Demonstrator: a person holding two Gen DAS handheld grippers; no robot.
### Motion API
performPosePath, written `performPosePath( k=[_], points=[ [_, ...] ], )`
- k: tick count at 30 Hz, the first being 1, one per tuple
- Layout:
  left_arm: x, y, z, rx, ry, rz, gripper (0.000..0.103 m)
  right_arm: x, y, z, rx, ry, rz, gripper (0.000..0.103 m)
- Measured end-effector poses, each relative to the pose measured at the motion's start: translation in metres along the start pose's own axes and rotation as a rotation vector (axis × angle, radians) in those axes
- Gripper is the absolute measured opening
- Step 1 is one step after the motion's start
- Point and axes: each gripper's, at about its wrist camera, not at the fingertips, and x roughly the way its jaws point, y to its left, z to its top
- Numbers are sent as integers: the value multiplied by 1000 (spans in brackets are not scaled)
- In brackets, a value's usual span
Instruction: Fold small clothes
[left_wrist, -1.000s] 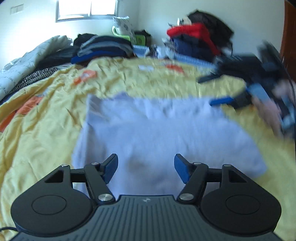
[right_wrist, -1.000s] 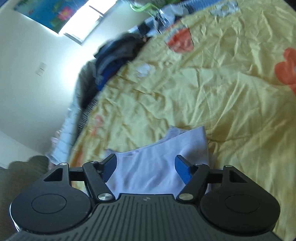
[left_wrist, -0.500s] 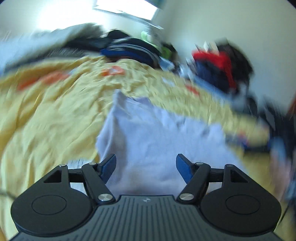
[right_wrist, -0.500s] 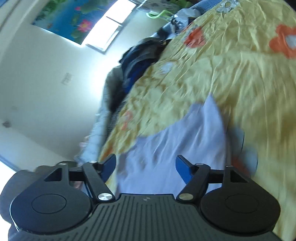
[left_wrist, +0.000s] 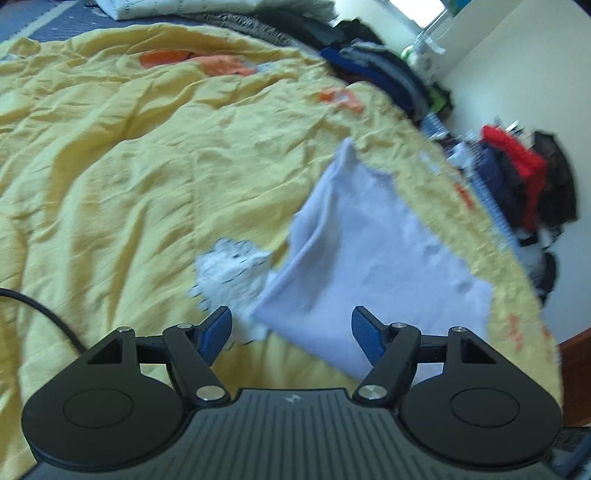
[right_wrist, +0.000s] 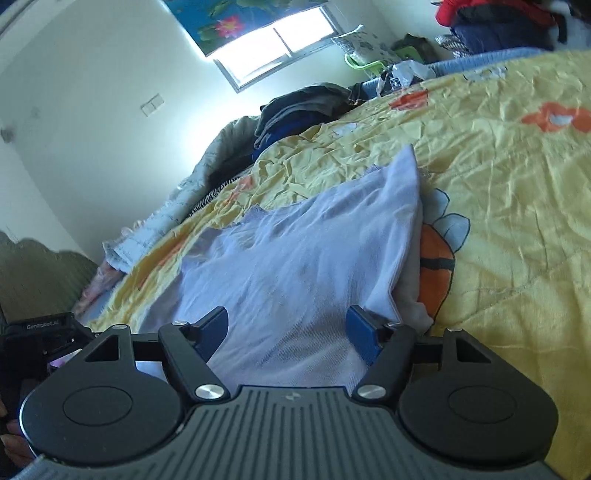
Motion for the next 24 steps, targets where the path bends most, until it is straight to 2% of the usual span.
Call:
performPosePath(
  k=[2, 4, 6, 9, 12, 16, 24],
  points=[
    [1, -3, -3, 12, -9, 20, 71, 3, 4, 0, -32, 6, -2, 82],
    [2, -4, -3, -12, -19, 37, 73, 5, 9, 0, -62, 14, -7, 85],
    [5, -4, -3, -61, -54, 33, 80, 6, 11, 0, -82, 19, -10, 87],
    [10, -13, -2, -93, -101, 83, 82, 6, 13, -2, -88, 21, -6, 88],
    [18, -30, -6, -55, -127, 166, 83, 4, 11, -2, -72, 19, 7, 88],
    [26, -47, -17, 55, -168, 247, 83, 2, 8, -3, -50, 16, 25, 88],
    [33, -56, -30, 162, -214, 295, 88, 1, 7, -3, -42, 15, 33, 88]
  ],
)
